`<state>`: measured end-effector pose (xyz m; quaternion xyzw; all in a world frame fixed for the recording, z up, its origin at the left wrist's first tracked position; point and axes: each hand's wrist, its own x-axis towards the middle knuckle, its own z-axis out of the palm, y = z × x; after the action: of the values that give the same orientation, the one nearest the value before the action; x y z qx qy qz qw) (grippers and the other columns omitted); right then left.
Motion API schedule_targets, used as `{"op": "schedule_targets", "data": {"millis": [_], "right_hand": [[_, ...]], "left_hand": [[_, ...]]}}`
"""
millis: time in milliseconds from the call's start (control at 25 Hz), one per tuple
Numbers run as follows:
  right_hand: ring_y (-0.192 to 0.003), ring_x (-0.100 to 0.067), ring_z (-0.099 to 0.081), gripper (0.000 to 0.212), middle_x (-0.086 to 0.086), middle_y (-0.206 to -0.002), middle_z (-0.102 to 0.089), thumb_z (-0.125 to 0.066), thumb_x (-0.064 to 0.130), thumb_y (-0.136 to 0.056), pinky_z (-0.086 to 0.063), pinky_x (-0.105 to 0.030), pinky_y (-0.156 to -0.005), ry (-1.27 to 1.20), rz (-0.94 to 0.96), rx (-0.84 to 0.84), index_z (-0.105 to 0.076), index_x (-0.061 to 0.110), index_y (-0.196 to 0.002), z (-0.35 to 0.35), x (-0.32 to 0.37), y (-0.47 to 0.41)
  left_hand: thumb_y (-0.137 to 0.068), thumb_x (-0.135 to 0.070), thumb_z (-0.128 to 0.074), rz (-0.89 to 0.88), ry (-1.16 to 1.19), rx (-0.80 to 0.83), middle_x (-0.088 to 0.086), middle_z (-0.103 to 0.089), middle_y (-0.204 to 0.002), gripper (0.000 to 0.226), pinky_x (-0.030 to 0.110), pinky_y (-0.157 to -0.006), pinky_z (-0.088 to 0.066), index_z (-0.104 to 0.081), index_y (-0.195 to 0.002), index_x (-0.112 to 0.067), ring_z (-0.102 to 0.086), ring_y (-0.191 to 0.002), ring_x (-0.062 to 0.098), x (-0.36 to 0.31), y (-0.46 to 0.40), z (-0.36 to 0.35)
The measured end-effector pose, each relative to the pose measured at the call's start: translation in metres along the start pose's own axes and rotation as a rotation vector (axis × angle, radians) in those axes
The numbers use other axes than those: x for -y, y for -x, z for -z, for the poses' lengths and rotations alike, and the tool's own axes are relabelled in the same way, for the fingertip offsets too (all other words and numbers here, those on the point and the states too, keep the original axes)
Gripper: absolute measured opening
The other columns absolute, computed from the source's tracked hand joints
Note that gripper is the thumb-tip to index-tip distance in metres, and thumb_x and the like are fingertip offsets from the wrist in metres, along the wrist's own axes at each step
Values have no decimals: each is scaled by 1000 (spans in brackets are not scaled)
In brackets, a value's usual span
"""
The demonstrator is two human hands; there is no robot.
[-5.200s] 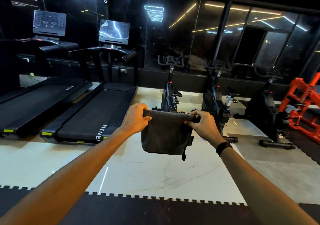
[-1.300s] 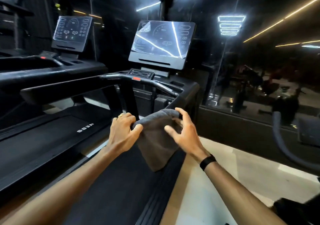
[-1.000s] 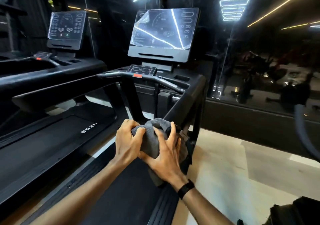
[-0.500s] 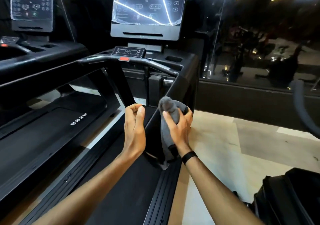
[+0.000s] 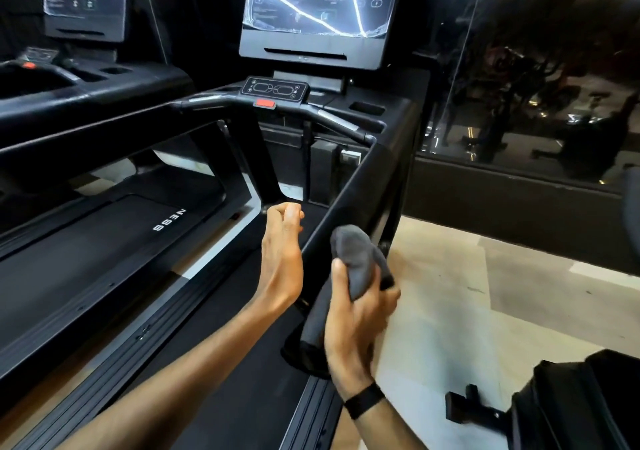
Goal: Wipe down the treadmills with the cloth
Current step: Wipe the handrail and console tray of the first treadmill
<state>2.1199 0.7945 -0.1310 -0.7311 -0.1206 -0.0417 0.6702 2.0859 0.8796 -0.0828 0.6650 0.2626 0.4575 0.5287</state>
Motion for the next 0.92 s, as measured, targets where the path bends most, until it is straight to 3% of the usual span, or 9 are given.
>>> {"op": "schedule_targets", "data": {"millis": [80, 240, 360, 440, 520, 640, 720, 800, 920], "right_hand": [[-125, -24, -42, 55, -5, -136, -46, -59, 60, -78, -37, -43, -101, 194, 216, 109, -67, 25, -120, -6, 9, -11], [-131, -26, -35, 61, -5, -144, -39, -61, 64, -76, -32, -49, -106, 269, 233, 256, -66, 25, -122, -18, 15, -66], [-133, -30, -41, 56, -9, -142, -43, -74, 55, -82, -38, -50, -108, 155, 88, 246, -63, 22, -126, -24, -3, -93], [-131, -32, -50, 75, -13, -140, -52, -77, 63, -73, -42, -49, -109, -79, -131, 151, -62, 17, -130, -23, -16, -94], [-133, -35, -51, 88, -19, -141, -55, -73, 68, -72, -39, -42, -112, -249, -363, 54, -58, 8, -135, -14, -19, -84], [-137, -36, -45, 68, -23, -148, -48, -63, 50, -94, -32, -36, -111, -226, -516, 23, -49, 4, -143, 0, -19, -52], [-135, -37, -44, 67, -19, -146, -47, -62, 58, -91, -33, -44, -110, -79, -390, 27, -53, 15, -142, 6, 1, -13], [-136, -32, -39, 62, -10, -149, -39, -61, 62, -85, -31, -48, -111, 113, -105, 72, -57, 27, -135, 0, 16, 6], [-136, -28, -31, 53, -2, -152, -32, -69, 54, -82, -23, -47, -111, 300, 106, 194, -59, 33, -130, -14, 27, -24]], "left_hand": [[-86, -67, -27, -18, 7, -18, -5, -57, -107, 64, 10, -79, -41, -57, -108, -15, -57, -98, 6, 1, -2, 0], [-87, -67, -26, 8, -51, -3, 3, -57, -110, 66, 18, -80, -44, -55, -108, -13, -57, -99, 18, 2, -2, 0], [-83, -74, -28, 58, -113, 67, -4, -56, -110, 62, 28, -88, -42, -53, -108, -22, -54, -103, 13, -2, -1, -1], [-91, -71, -28, 96, -194, 132, 4, -51, -106, 56, 36, -92, -42, -50, -100, -21, -49, -105, 21, -3, -3, 0], [-97, -68, -25, 148, -257, 194, 17, -47, -114, 64, 46, -100, -39, -48, -111, -10, -42, -114, 33, -7, -4, 0], [-89, -78, -21, 185, -274, 255, 18, -48, -119, 82, 53, -106, -37, -44, -118, -5, -41, -123, 38, -9, -4, 1], [-79, -87, -18, 210, -239, 268, 9, -48, -128, 89, 50, -111, -34, -47, -125, -16, -42, -127, 27, -8, -4, 2], [-74, -94, -17, 219, -158, 252, 1, -53, -132, 97, 47, -114, -33, -51, -128, -20, -45, -129, 18, -3, -9, 1], [-80, -93, -21, 204, -101, 208, 8, -62, -123, 95, 49, -110, -40, -61, -118, -15, -56, -123, 22, 17, -16, -2]]}}
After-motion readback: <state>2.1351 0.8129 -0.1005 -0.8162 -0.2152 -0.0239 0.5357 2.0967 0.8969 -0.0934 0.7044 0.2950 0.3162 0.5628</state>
